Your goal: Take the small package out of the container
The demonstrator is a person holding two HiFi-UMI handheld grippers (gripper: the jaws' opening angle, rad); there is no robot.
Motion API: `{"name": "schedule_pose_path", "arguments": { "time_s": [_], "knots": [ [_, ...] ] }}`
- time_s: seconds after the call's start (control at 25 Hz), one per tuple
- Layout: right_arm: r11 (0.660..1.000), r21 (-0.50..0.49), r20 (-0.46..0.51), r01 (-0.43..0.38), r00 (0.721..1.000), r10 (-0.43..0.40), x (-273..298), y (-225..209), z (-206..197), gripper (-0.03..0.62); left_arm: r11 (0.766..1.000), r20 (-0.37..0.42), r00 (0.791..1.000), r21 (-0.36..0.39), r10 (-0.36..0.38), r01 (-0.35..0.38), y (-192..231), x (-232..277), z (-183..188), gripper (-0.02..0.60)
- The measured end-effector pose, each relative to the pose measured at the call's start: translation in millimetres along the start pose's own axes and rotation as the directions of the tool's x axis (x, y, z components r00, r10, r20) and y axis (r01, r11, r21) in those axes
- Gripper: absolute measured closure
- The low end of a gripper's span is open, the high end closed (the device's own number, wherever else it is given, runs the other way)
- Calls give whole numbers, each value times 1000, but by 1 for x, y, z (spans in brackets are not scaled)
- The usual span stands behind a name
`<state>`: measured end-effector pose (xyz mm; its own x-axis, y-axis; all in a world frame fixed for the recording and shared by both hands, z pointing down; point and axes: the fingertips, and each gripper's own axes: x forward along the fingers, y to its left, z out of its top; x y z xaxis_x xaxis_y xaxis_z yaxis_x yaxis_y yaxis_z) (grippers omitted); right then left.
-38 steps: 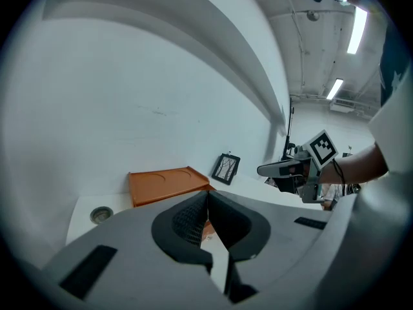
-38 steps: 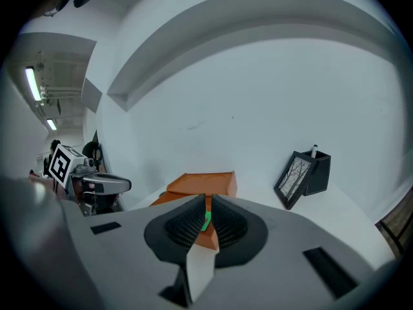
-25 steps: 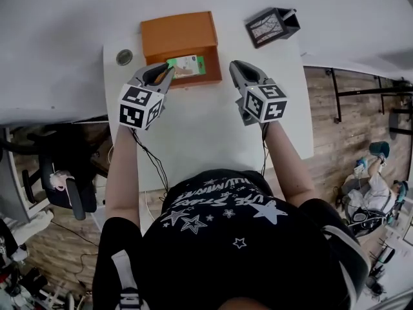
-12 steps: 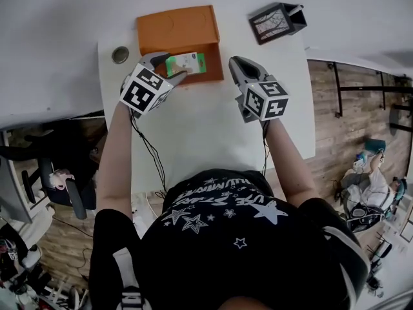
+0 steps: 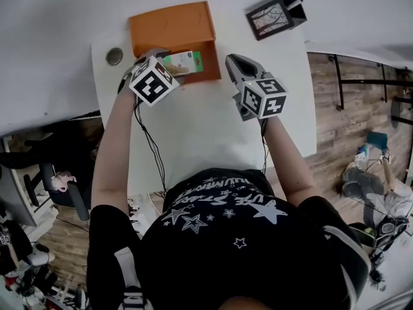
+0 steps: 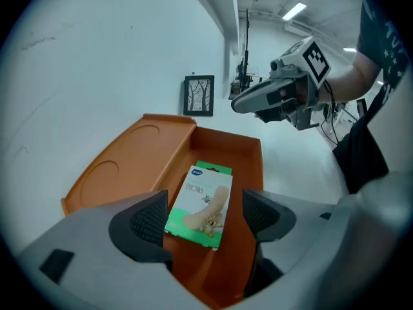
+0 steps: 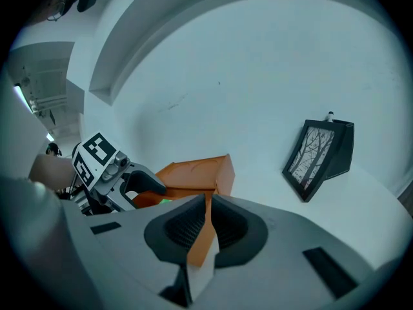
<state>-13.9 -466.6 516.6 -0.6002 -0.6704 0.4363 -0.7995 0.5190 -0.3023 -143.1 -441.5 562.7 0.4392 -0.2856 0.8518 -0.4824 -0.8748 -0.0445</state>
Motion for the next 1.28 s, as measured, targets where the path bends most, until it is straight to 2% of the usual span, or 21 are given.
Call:
{"name": "schedule_pose_path", "arguments": {
  "time_s": [0.12,0.48,0.8,1.08,1.28],
  "knots": [
    [1000,7,-6,9,1000,-9,2,-5,-3,537,1000,-37,999,4,-28,28,-1,8,-3,218],
    [1000,15,-13,6,1000,-6,6,-13,-3,537,993,-139,988,88,-60,73,-2,26,-4,216],
    [1000,27,-19,-4,1000,4,9,-16,-7,537,984,-269,961,179,60,-11,0,34,-8,216],
    [999,32,-25,-7,1000,8,8,-16,-10,537,960,-327,937,280,119,-25,0,41,-10,216],
    [999,38,-26,-10,1000,11,8,-14,-10,537,961,-384,917,276,112,-2,0,42,-14,218]
  ]
}}
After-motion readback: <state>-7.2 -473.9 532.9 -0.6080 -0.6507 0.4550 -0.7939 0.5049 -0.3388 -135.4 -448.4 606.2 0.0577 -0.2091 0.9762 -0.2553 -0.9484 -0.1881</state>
